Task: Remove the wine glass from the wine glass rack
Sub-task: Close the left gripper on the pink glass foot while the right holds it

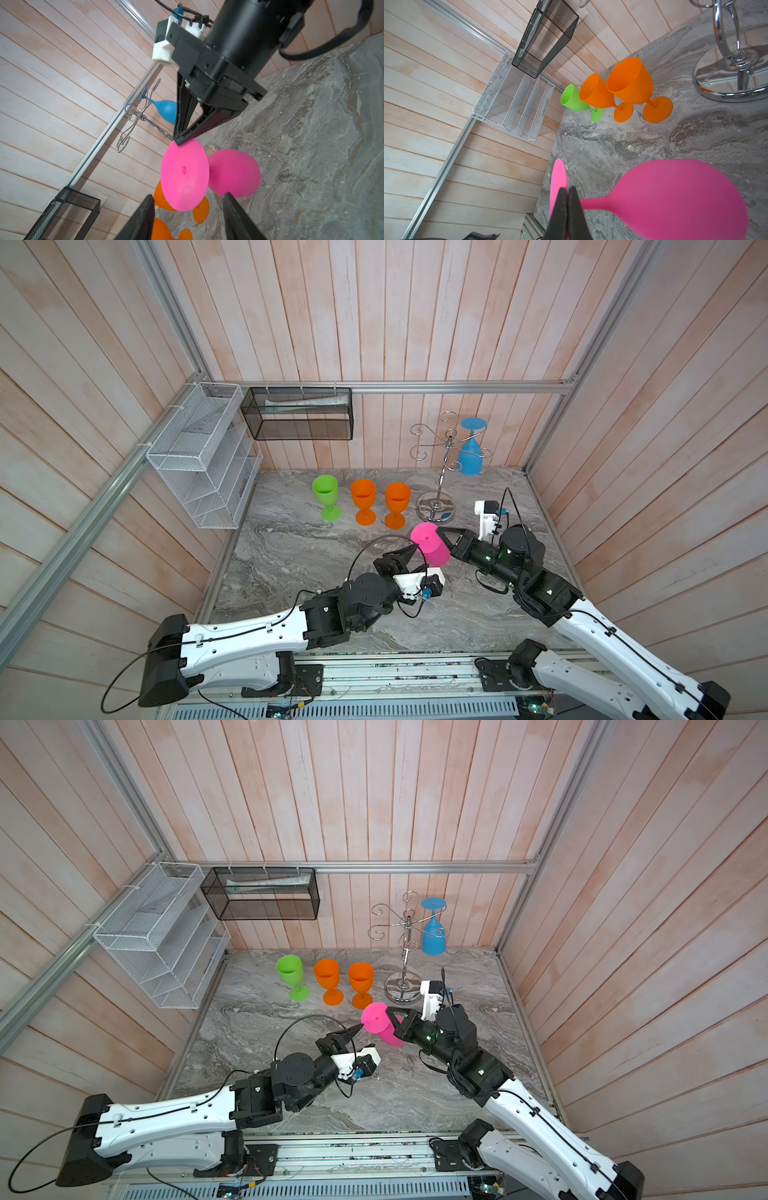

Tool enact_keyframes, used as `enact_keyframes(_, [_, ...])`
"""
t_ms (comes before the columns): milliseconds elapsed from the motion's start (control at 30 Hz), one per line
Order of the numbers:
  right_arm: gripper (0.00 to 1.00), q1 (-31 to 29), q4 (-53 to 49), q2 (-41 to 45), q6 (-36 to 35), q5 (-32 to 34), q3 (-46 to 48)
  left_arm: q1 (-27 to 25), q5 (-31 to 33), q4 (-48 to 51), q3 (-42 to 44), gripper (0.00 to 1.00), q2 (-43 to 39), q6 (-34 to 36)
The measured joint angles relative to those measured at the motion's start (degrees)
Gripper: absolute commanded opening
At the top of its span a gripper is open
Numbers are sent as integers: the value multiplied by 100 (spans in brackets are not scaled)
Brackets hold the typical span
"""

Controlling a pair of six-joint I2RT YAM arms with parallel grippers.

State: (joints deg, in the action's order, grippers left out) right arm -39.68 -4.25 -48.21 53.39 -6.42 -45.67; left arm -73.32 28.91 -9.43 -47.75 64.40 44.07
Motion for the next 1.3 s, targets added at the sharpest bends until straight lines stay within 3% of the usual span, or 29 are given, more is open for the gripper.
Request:
enact_keyframes(267, [0, 15, 129, -2, 44, -146, 2, -15, 50, -111, -63, 48, 612, 428])
enact_keyframes(500, [0, 70, 105, -28, 20, -133, 2, -24, 680, -911, -142, 47, 1287, 1303])
enact_keyframes(800, [0, 79, 127, -31, 20, -164, 4, -9, 949, -1558, -144, 30, 1414, 1792])
enact_keyframes(1233, [0, 79, 275, -11, 101, -164, 2, 85, 761, -1762, -107, 1, 1228, 1895])
enact_keyframes(1300, [0, 79, 275, -11, 127, -164, 2, 94, 737, -1794, -87, 0, 1215, 1921])
